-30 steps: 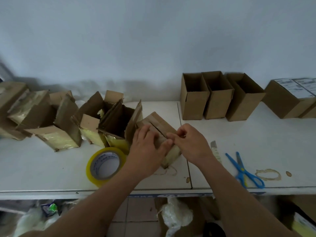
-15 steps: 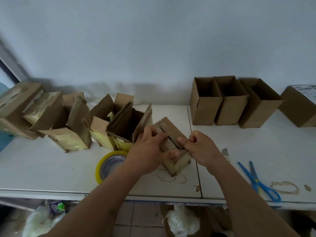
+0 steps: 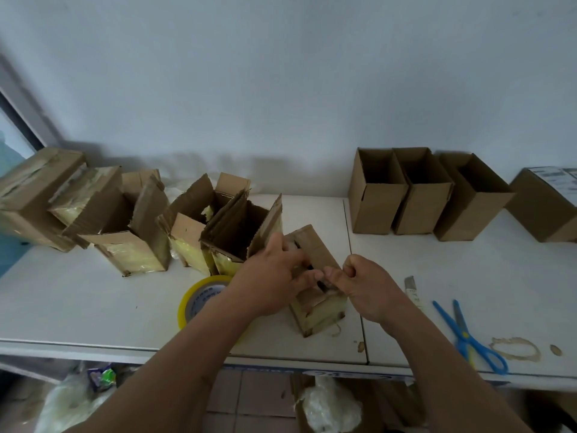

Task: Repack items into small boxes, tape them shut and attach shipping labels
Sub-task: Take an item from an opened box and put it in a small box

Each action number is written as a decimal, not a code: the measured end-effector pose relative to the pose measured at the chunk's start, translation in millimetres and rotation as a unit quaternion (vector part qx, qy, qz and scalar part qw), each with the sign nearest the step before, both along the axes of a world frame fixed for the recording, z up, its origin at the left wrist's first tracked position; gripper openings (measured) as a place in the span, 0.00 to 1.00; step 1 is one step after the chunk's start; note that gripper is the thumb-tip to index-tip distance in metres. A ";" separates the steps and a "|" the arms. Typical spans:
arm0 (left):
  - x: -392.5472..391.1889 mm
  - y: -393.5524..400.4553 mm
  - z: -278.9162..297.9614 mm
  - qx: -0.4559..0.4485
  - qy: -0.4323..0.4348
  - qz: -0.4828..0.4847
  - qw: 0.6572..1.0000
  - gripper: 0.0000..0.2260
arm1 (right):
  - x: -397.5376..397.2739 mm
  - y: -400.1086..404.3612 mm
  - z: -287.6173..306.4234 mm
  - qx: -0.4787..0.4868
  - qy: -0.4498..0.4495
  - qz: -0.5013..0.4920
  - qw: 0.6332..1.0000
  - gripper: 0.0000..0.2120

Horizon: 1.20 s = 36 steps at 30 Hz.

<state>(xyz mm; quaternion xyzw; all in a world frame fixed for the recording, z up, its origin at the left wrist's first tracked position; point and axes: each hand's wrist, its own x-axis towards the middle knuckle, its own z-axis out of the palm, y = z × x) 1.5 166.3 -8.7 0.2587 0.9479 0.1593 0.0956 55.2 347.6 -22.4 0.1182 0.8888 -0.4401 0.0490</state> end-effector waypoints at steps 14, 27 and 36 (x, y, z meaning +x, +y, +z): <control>18.8 -21.6 -6.9 0.165 -0.049 0.110 0.979 0.10 | 10.7 -19.8 2.8 -0.115 -0.069 0.025 0.991 0.13; 79.7 -56.3 -1.6 0.272 -0.047 0.181 0.944 0.14 | 50.5 -60.9 19.1 -0.191 -0.066 -0.028 0.979 0.09; 82.6 -70.2 0.9 0.295 -0.127 0.203 0.925 0.18 | 56.1 -84.1 16.5 -0.130 -0.054 -0.070 0.988 0.10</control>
